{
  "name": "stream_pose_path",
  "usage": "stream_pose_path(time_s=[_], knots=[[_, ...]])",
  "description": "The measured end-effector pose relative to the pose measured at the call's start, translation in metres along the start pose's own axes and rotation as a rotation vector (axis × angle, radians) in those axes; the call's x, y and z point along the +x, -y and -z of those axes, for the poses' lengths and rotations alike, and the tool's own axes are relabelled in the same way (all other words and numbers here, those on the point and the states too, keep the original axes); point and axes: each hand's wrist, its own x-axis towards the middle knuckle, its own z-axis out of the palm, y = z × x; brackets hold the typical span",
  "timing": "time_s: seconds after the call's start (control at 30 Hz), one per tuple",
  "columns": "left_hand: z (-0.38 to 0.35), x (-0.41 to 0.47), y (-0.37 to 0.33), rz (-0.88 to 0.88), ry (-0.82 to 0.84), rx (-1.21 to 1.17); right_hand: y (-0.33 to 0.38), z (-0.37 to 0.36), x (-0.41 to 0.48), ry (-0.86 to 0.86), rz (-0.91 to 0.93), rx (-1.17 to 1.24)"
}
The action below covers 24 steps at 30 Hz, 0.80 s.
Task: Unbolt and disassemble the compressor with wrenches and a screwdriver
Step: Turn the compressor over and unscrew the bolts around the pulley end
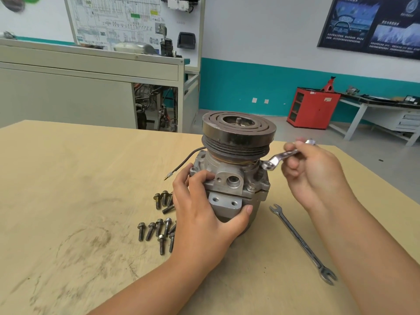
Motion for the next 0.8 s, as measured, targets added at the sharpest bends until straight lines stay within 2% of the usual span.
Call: stream_pose_path(time_s=[0.17, 0.3, 0.47, 0.6, 0.8], knots=[[0.000, 0.000, 0.000, -0.010, -0.012, -0.001, -0.003, 0.010, -0.032, -0.023, 0.144, 0.038], [-0.001, 0.000, 0.001, -0.012, -0.019, 0.001, -0.010, 0.017, -0.055, 0.021, 0.290, 0.064], [-0.001, -0.001, 0.002, -0.028, -0.019, 0.014, -0.020, 0.020, -0.070, 0.045, 0.499, -0.146], [0.000, -0.002, 0.003, -0.025, -0.019, 0.007, -0.025, 0.021, -0.077, 0.000, 0.622, -0.277], [0.001, -0.002, 0.001, -0.029, -0.009, -0.004, -0.035, 0.019, -0.087, -0.036, 0.721, -0.296]])
